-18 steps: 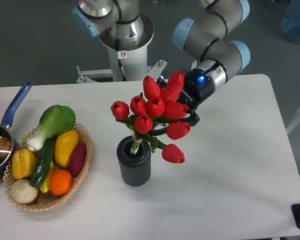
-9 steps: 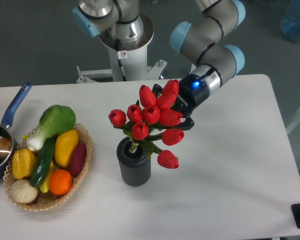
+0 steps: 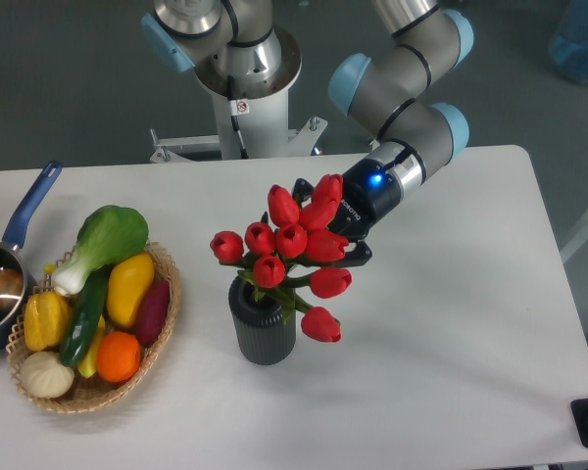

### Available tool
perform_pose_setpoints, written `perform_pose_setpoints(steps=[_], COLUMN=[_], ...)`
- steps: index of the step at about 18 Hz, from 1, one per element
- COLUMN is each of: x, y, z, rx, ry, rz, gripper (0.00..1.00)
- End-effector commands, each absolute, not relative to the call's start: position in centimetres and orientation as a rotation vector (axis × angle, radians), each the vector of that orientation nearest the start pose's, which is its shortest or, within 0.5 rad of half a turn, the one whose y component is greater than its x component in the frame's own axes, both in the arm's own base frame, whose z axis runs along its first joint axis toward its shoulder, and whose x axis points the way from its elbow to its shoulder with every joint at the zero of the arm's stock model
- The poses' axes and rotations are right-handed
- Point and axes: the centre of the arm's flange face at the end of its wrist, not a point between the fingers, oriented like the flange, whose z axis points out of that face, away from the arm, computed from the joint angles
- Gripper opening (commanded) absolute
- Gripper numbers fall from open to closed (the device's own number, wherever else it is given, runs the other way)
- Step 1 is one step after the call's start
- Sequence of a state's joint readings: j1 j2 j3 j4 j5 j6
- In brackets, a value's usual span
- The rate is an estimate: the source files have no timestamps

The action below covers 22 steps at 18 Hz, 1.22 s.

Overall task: Insert the flowers into the vase
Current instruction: 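Push the tulips further down into the vase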

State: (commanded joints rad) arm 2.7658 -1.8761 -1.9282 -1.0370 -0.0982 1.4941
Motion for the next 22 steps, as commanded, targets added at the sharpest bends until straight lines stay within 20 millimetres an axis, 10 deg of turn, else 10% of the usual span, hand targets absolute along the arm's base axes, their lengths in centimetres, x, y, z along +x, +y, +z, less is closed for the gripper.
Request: perform_pose_setpoints(steps=[22], x=[-40.4], y=[40.9], z=[25.5], rx=[-1.577], ry=[0.124], rz=[-0.461], gripper=[0.00])
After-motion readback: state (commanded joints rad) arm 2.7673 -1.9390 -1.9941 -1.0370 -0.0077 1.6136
